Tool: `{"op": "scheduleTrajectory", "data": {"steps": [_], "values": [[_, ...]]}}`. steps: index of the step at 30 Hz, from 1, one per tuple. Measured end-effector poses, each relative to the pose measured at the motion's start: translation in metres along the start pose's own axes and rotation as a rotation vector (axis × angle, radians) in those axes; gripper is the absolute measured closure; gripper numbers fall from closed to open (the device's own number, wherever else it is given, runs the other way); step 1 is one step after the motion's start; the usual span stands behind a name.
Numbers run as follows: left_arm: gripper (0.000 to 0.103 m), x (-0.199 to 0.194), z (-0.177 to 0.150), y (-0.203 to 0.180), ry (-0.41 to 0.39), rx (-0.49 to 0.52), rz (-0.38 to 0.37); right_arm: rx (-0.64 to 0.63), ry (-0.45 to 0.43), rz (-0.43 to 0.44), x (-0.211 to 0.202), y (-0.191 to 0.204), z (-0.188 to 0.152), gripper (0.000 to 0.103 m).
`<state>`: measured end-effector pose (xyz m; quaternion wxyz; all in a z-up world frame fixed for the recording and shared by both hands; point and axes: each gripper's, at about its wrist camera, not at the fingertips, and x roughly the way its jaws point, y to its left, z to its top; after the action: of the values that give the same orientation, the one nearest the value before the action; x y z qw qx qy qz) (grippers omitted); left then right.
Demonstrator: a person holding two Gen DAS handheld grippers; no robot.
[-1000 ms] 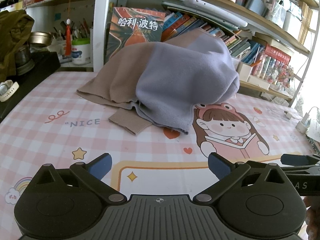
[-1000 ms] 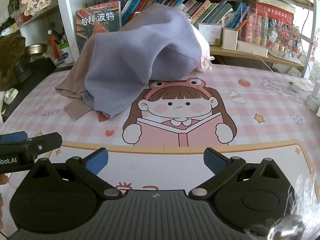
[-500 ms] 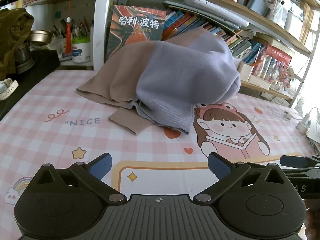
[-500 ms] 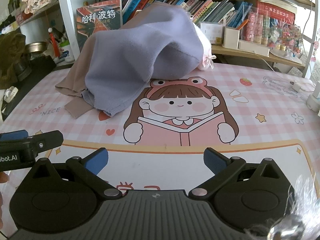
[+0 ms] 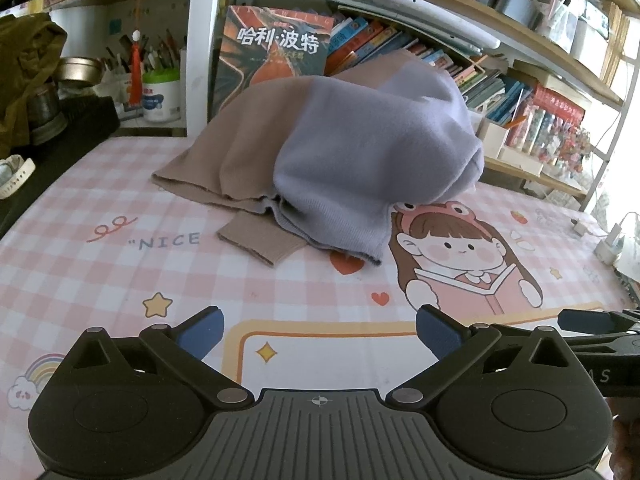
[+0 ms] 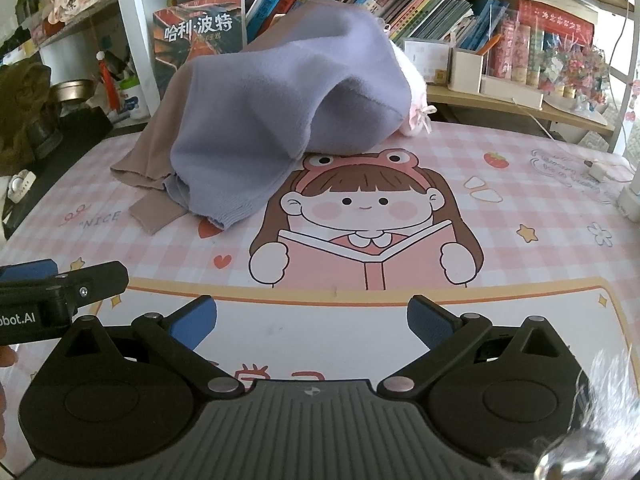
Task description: Fold clothes
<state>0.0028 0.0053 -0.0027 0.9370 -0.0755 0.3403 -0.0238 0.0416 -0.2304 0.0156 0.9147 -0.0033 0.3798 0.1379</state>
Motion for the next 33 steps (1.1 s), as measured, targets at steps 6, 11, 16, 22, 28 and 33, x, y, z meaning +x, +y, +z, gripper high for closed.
{"op": "scheduleTrajectory", "data": {"steps": [6,11,16,22,28,33], "values": [[0.000,0.002,0.000,0.000,0.003,0.001,-0.003,-0.004,0.007,0.000,0.002,0.000,0.001,0.000],[0.000,0.004,0.000,0.001,0.008,0.000,-0.009,-0.005,0.011,-0.002,0.004,0.000,0.001,0.000],[0.000,0.006,0.000,0.000,0.012,0.001,-0.012,-0.001,0.016,-0.003,0.005,-0.002,0.002,0.000],[0.001,0.012,0.001,-0.004,0.035,-0.014,-0.060,0.024,0.022,-0.003,0.006,-0.009,0.001,0.000],[0.004,0.018,0.003,-0.022,0.036,0.041,-0.085,0.088,0.013,-0.005,0.005,-0.029,0.003,0.000],[0.004,0.024,0.018,-0.045,-0.015,0.139,-0.044,0.142,-0.003,0.013,0.004,-0.052,0.010,0.000]]}}
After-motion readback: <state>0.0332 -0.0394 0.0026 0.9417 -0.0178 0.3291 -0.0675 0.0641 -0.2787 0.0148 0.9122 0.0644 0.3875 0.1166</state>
